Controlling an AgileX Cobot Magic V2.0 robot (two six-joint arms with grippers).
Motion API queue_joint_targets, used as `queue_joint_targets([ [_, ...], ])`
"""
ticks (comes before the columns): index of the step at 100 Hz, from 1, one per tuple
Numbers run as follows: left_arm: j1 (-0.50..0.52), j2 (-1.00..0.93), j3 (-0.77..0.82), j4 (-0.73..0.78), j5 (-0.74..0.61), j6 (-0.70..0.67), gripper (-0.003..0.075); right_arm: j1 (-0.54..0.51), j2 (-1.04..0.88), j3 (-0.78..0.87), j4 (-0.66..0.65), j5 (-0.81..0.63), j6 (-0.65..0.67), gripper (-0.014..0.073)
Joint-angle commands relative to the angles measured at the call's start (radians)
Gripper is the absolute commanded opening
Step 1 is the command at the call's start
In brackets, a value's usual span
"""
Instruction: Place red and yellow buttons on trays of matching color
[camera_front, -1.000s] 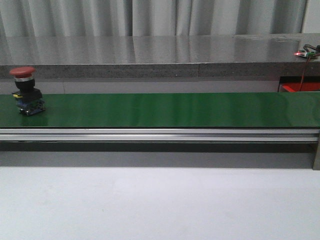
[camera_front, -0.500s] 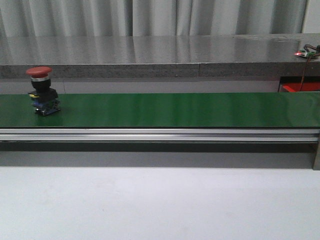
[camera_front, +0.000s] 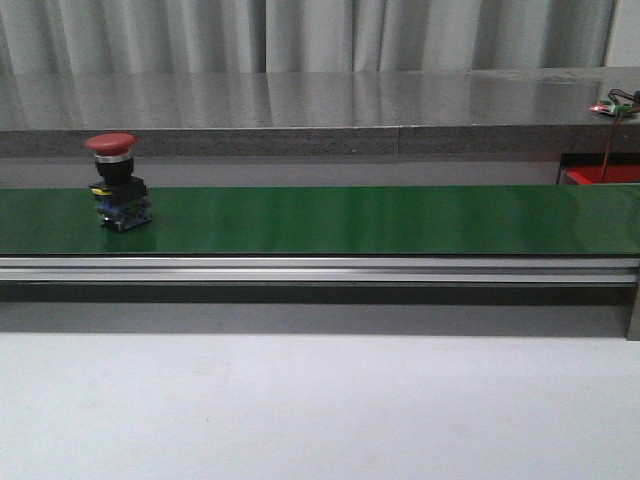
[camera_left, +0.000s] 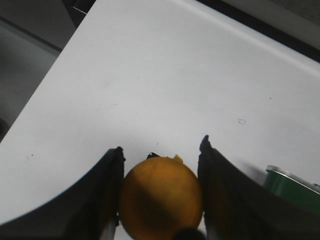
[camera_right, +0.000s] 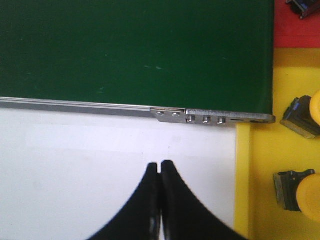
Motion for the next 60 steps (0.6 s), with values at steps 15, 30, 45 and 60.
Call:
queue_joint_targets([
  [15,-0.064,-0.136,-0.035,-0.018,0.008,0.018,0.0190,0.003,-0.019,-0.024,0.014,-0.036,-0.008,-0.0073],
  [30,-0.130,-0.154,-0.035,-0.018,0.034,0.018,0.0190,0.003,-0.019,-0.024,0.014,-0.036,-0.008,-0.0073],
  [45,-0.188,-0.163,-0.008,-0.024,0.052,0.018,0.0190,0.003,-0.019,-0.024,0.014,-0.036,-0.008,-0.0073],
  [60,-0.223,-0.195,0.069,-0.027,0.034,0.018,0.0190,0.003,-0.019,-0.024,0.014,-0.036,-0.008,-0.0073],
])
